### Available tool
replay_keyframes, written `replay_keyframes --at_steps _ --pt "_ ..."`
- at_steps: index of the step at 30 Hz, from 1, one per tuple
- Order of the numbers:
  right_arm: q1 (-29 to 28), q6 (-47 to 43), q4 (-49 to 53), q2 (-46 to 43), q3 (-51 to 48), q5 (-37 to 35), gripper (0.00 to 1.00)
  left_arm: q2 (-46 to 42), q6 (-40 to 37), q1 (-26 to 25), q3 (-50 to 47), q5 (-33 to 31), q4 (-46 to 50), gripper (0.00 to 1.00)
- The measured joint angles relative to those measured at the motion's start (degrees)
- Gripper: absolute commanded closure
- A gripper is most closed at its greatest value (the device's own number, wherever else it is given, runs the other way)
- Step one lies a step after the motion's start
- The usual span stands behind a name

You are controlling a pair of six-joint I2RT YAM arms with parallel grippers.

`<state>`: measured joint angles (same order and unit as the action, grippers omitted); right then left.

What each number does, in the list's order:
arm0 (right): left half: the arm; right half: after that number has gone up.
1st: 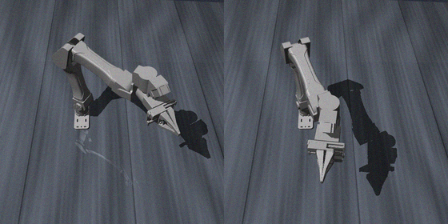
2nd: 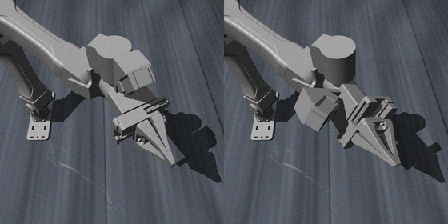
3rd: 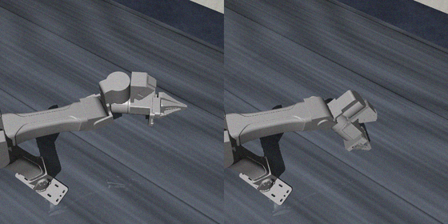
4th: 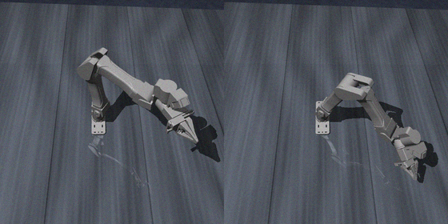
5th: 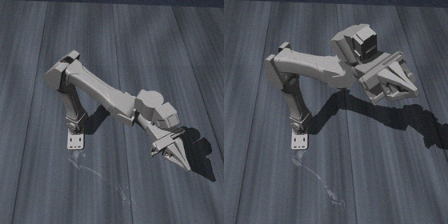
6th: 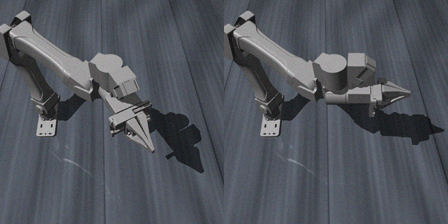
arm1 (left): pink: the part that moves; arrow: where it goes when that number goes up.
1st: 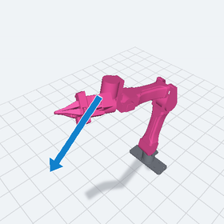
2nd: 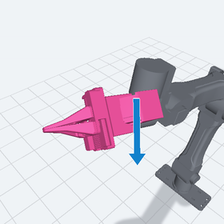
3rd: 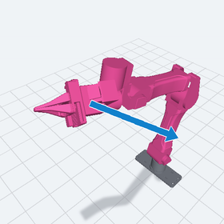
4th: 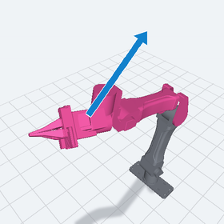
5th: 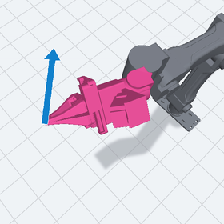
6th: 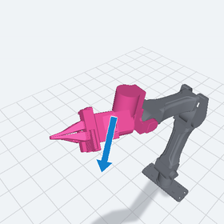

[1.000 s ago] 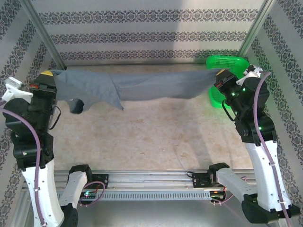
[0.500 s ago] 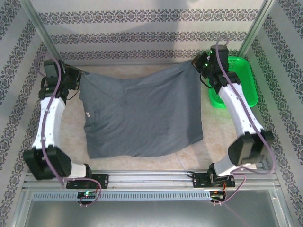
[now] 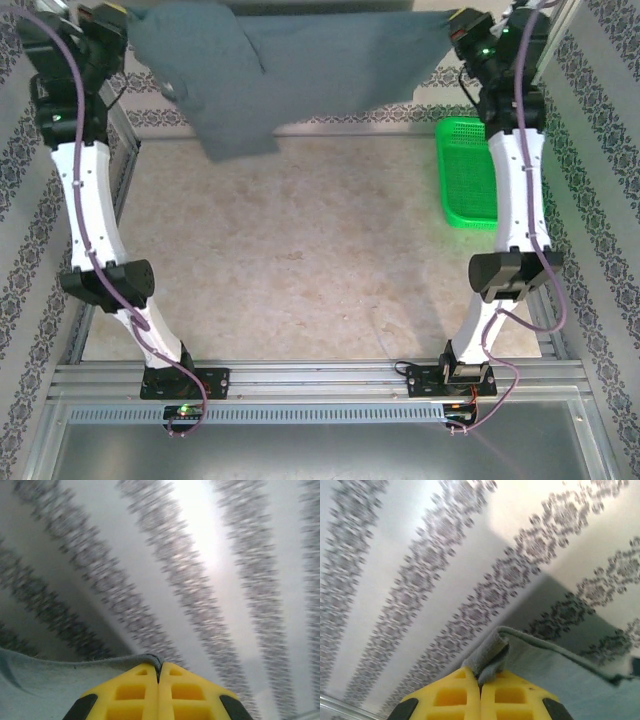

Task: Fold and stack the t-shirts

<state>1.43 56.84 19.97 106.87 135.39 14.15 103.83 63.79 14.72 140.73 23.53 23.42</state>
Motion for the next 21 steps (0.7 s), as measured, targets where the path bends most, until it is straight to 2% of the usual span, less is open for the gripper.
replay_keyframes --at_steps 2,4,10,11,14,15,17,21 --pt "0.4 0.3 0.3 -3.3 -2.8 0.8 1.00 -5.2 -0.8 0.0 -3.0 0.0 0.8 1.00" --pt "0.5 0.5 0.0 -8.5 -10.9 1.4 1.00 -12.2 -1.4 0.0 -12.0 -0.5 0.7 1.00" --pt "-0.6 2.0 -1.0 -26.5 -50.8 1.3 0.98 -38.2 0.2 0.0 -58.8 -4.5 -0.7 1.00" --pt "-1.0 2.0 -0.6 -28.5 -57.9 0.9 0.89 -41.1 0.9 0.0 -66.3 -4.5 -1.4 0.96" --pt "-2.0 2.6 0.8 -31.1 -75.3 -0.1 0.43 -45.8 2.4 0.0 -85.7 -4.5 -0.3 0.55" --pt "-2.1 2.6 1.6 -31.1 -79.1 -0.7 0.37 -46.1 2.3 0.0 -89.9 -4.5 0.7 0.49" --pt "-2.0 1.2 4.9 -30.8 -85.1 -1.9 0.32 -46.5 1.9 0.0 -97.3 -4.9 4.0 0.44" --pt "-2.6 -2.6 10.5 -30.8 -86.3 -3.6 0.35 -49.4 0.7 -0.4 -101.2 -5.3 9.4 0.47"
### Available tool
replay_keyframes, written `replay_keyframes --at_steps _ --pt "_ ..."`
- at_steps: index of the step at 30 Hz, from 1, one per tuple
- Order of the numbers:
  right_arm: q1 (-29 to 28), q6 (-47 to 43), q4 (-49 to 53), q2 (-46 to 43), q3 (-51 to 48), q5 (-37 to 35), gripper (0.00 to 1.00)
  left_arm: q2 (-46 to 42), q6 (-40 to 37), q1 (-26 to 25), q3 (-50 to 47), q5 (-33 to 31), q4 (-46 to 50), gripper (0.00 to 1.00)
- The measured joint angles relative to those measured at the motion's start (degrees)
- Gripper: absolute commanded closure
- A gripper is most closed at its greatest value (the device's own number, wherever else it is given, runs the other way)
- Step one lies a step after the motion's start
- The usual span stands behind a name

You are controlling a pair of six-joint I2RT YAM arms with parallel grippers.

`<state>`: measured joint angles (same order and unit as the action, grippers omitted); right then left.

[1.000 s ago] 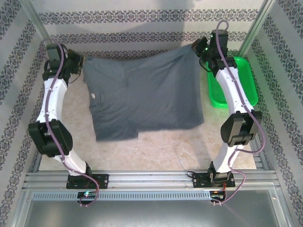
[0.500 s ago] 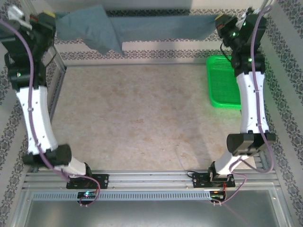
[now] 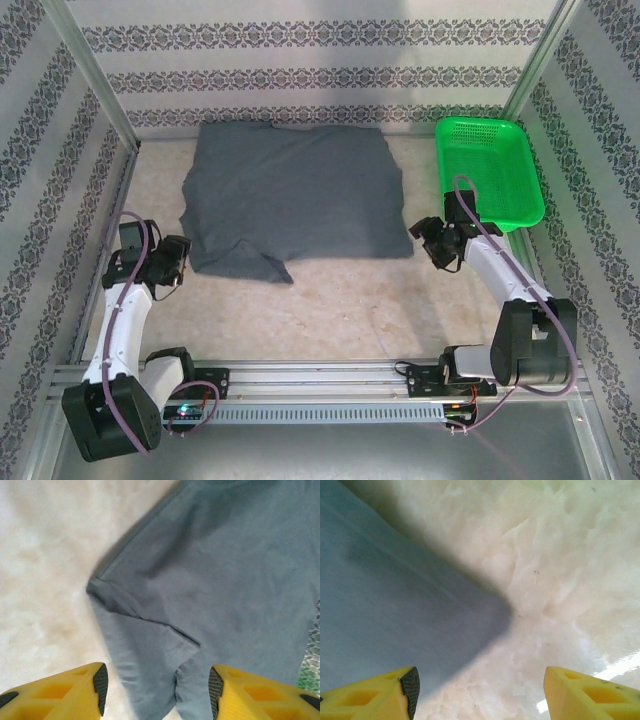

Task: Fold and stack the t-shirts

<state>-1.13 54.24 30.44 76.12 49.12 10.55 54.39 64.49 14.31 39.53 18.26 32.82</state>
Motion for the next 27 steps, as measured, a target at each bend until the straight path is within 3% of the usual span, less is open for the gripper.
replay_keyframes --at_steps 5,7,11,19,27 --pt "-3.9 -3.1 2.6 -3.0 0.7 -2.8 0.47 -2.7 -1.4 -2.5 0.7 0.0 0.7 0.65" --pt "-5.7 -3.7 2.7 -3.3 1.2 -3.3 0.52 -1.3 -1.6 -2.8 1.3 0.0 1.0 0.68" --pt "-10.4 -3.1 1.9 -0.8 1.8 -3.7 0.62 6.1 -2.0 -3.1 2.8 0.2 1.1 0.70" --pt "-19.9 2.3 -0.8 12.5 3.7 -3.4 0.62 23.3 -4.7 -3.7 10.0 -0.1 -2.2 0.67" --pt "-20.5 4.1 0.8 30.7 17.6 -3.3 0.60 40.4 -8.7 -3.7 18.7 -0.5 -6.4 0.66"
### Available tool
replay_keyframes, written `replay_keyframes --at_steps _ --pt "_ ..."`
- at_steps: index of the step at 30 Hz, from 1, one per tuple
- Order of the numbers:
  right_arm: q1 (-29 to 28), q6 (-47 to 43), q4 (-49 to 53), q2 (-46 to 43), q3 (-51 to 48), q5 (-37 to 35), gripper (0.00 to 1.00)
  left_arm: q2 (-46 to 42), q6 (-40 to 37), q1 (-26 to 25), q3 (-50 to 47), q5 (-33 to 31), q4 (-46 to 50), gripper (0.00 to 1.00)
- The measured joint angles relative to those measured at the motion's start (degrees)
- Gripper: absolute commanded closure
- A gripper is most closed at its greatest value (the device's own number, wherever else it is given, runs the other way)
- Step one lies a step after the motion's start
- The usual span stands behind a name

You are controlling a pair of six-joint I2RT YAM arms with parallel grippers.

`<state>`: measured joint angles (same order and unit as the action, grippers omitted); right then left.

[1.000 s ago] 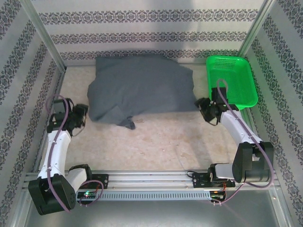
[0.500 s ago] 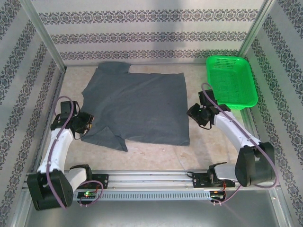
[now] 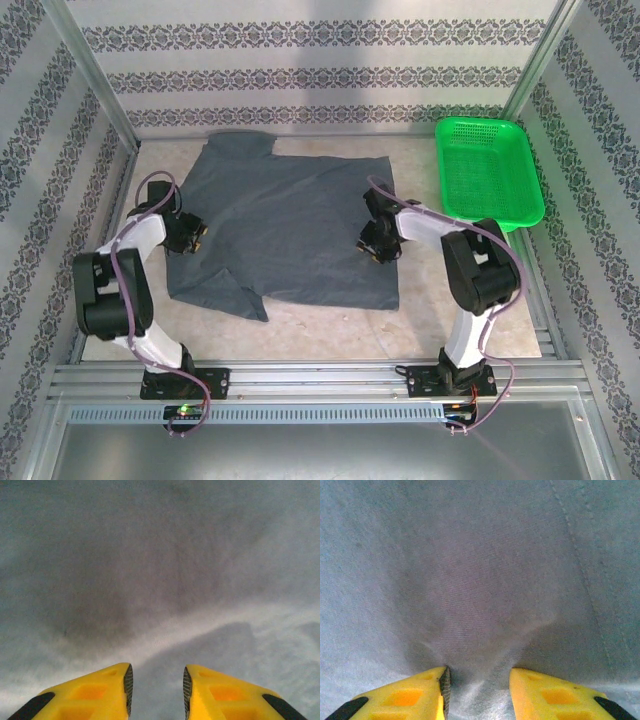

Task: Fold and stack the t-shirts

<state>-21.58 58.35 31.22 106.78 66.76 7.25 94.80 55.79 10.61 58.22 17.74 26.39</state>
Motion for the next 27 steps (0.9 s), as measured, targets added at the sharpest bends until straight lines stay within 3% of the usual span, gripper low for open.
replay_keyframes --at_steps 7,16,22,27 --pt "4.9 0.0 9.3 5.7 9.0 -3.0 0.59 4.4 -0.3 -0.7 -1.3 1.2 -1.0 0.64" --pt "12.3 -1.9 17.6 7.9 12.3 -4.2 0.56 -4.6 5.1 -10.2 -13.8 3.6 -6.7 0.63" --pt "14.3 -4.9 18.6 8.8 13.9 -2.7 0.52 -4.5 6.0 -10.3 -13.2 3.3 -7.4 0.48" --pt "13.8 -7.8 18.6 3.9 13.1 -3.5 0.51 -7.1 2.1 -13.5 -6.4 -3.8 3.6 0.51"
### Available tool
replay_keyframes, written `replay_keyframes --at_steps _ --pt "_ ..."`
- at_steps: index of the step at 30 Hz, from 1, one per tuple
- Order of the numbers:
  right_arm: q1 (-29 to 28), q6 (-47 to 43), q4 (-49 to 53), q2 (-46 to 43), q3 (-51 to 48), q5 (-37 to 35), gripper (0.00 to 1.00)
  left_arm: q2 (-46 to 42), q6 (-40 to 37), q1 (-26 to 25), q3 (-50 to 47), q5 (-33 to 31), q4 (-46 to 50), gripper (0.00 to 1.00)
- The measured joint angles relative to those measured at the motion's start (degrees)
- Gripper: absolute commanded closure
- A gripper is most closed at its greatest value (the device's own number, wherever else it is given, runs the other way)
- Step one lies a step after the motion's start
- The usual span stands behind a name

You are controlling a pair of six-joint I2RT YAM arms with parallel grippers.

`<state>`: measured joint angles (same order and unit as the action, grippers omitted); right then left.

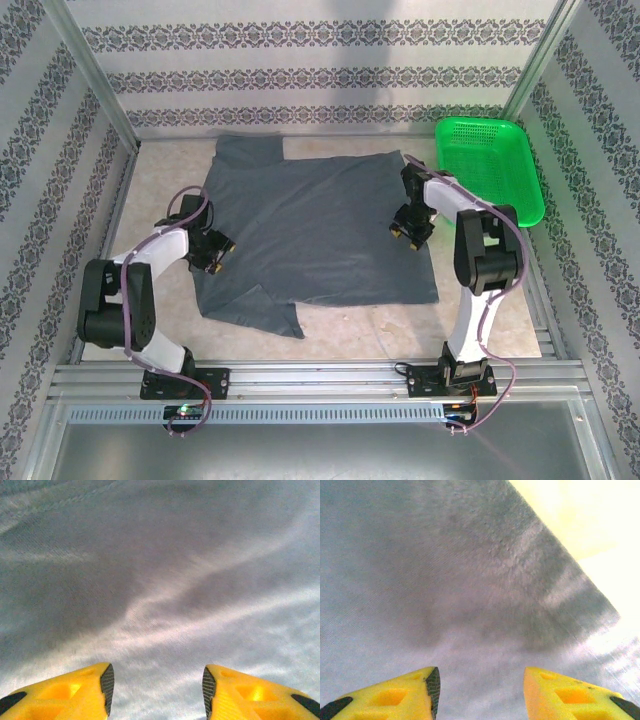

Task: Fold and stack the t-shirts

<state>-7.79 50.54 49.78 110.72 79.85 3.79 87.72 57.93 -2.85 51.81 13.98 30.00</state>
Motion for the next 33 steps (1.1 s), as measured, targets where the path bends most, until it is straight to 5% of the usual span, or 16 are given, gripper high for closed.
replay_keyframes --at_steps 6,15,33 --pt "-3.1 -2.7 -0.9 -13.1 -3.0 0.1 0.50 -5.4 -6.2 -11.2 1.7 -2.8 9.2 0.56" --pt "-6.9 -3.0 -1.8 -22.9 -15.6 1.8 0.51 0.5 -6.7 -21.0 2.9 -4.1 13.6 0.57" --pt "-6.6 -3.0 -2.0 -24.9 -18.5 2.1 0.51 11.9 -5.0 -24.2 8.9 -8.1 15.3 0.68"
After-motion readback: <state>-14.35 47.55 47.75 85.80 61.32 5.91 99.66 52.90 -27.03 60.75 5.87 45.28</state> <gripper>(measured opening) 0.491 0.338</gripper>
